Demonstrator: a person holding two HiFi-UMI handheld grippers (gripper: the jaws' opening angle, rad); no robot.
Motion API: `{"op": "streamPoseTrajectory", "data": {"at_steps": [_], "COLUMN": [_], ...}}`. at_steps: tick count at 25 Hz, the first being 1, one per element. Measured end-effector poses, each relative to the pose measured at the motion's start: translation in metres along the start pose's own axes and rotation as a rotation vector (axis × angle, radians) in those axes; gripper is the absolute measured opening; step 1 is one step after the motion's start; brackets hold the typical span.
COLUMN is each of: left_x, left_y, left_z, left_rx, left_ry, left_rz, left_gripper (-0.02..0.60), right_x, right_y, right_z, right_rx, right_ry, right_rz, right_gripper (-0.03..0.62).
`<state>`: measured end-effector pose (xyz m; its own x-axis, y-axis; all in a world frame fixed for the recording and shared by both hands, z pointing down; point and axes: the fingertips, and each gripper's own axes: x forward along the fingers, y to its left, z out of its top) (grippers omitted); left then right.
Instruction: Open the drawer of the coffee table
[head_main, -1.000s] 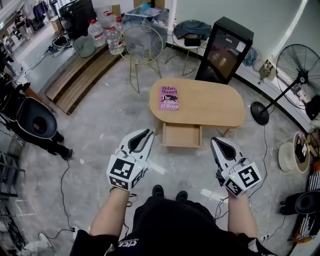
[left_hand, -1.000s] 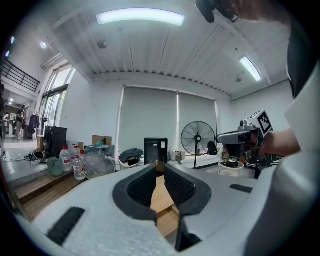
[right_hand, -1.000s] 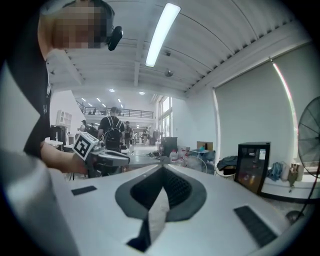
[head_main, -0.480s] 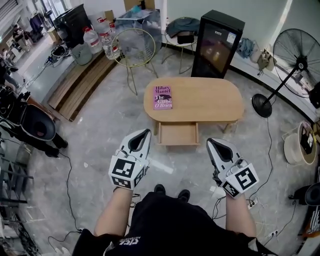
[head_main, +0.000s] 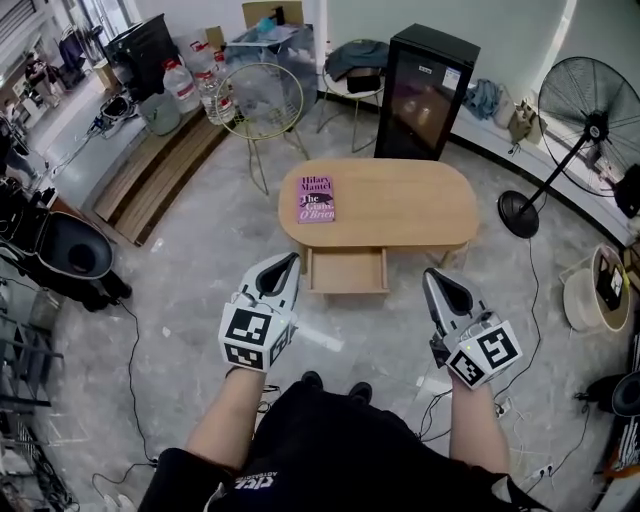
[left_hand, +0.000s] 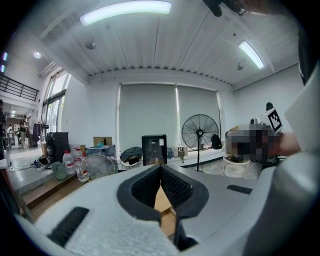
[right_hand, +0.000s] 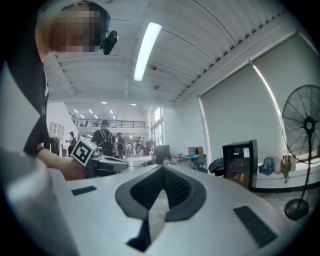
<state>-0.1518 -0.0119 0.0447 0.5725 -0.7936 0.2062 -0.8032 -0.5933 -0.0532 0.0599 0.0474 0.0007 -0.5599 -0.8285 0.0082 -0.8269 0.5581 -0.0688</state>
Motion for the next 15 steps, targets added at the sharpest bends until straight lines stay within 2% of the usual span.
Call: {"op": "streamPoseTrajectory", "data": {"at_steps": [7,15], "left_x": [0.002,-0.004], "left_y": [-0.001,-0.009], "left_z": [0.012,0.006], "left_rx": [0.016,0.01], "left_ry": [-0.007,-0.003], "left_rz": [-0.002,-0.02], "left_gripper": [0.002,0.002], "right_x": [0.003,0.0], "right_y": [-0.002,0.009], "right_z": [0.01,-0.001], "right_rx": [-0.049,-0.02], "right_ry": [0.0,-0.002], "right_rz": [0.02,0.041], "right_gripper": [0.003,0.003]}}
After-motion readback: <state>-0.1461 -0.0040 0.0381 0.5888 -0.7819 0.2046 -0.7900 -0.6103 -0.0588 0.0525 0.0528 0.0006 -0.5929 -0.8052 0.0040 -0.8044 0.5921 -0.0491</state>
